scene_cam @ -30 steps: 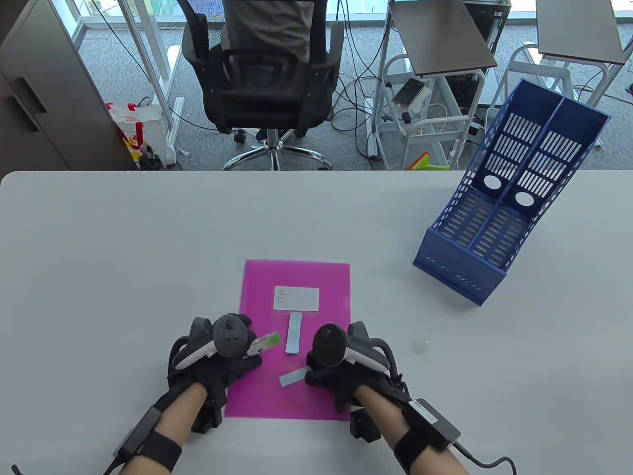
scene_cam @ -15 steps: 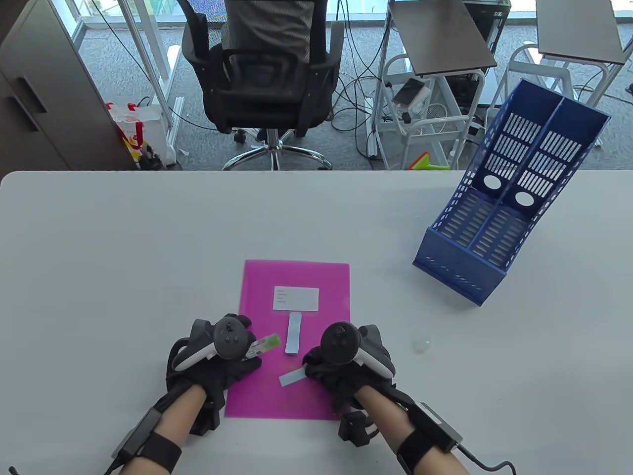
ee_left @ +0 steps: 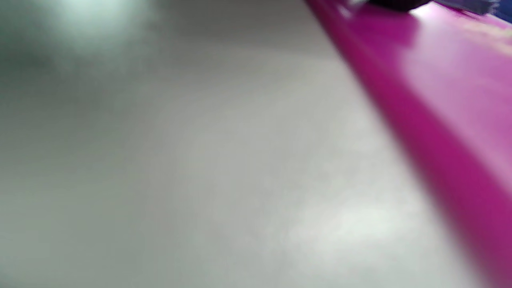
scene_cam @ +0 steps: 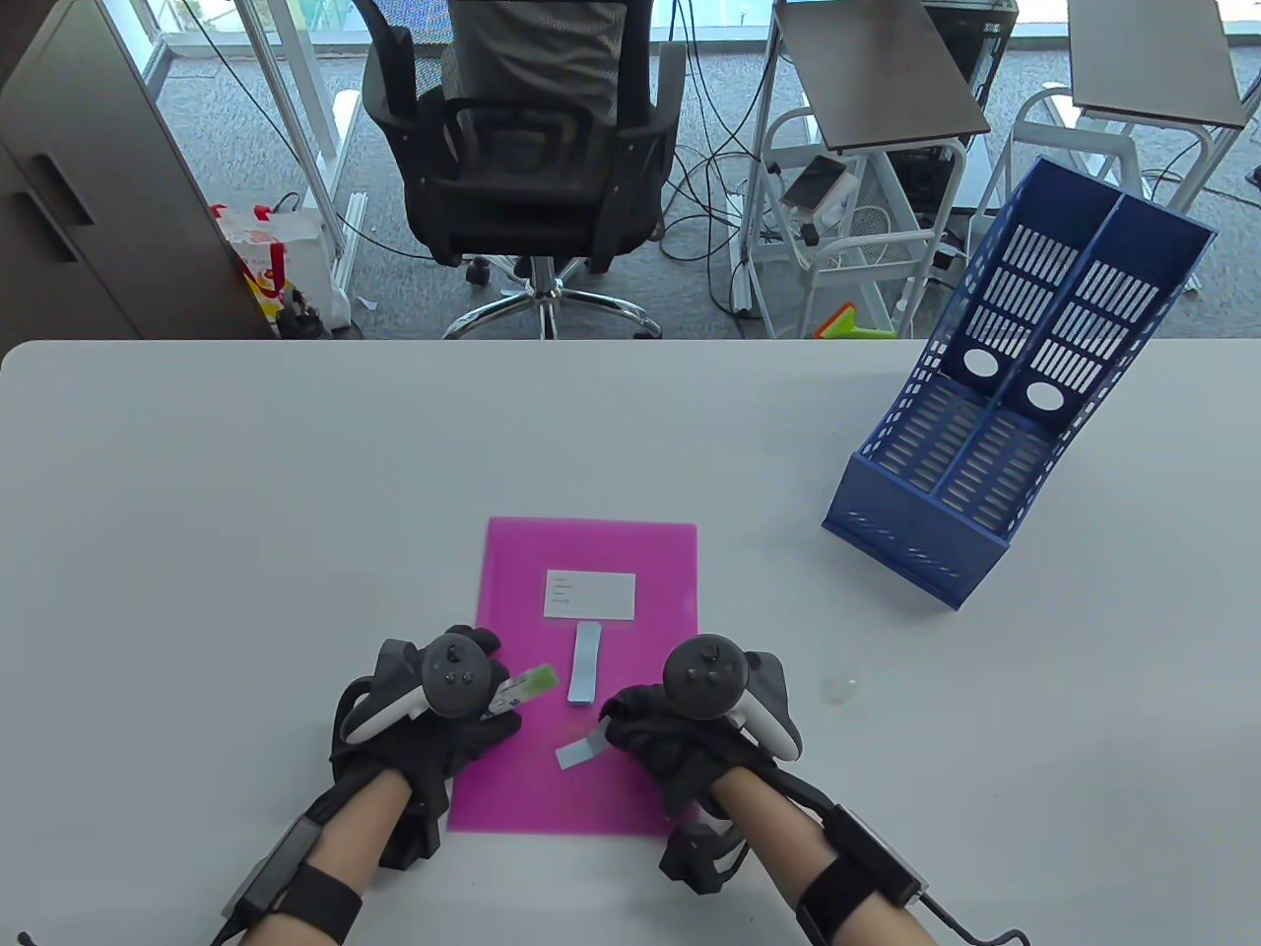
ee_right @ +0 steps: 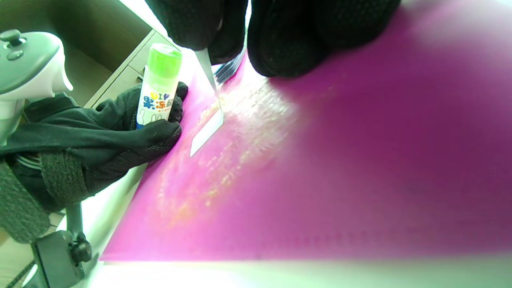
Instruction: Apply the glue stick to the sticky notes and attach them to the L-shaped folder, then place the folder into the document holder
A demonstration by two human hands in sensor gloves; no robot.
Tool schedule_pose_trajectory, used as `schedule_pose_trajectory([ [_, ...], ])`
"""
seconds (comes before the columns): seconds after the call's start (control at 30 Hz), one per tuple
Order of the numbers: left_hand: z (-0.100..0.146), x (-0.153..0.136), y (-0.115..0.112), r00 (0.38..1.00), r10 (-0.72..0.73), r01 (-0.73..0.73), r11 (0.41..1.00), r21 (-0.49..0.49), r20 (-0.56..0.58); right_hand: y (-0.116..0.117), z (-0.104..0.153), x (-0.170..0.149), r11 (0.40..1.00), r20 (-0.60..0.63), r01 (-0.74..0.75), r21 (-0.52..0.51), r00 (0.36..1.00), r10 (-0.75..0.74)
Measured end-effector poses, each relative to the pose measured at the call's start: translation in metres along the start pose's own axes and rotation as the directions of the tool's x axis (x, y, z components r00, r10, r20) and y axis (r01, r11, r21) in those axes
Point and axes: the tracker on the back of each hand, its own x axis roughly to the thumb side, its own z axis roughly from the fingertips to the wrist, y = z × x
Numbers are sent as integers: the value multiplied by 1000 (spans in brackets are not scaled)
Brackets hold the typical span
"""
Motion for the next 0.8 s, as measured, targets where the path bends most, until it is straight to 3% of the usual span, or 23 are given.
schedule_pose_trajectory([
  [0.8, 0, -1, -1, 1000, 29, -29, 999, -14, -4, -6, 0, -4, 988, 4, 139, 61, 990, -139],
])
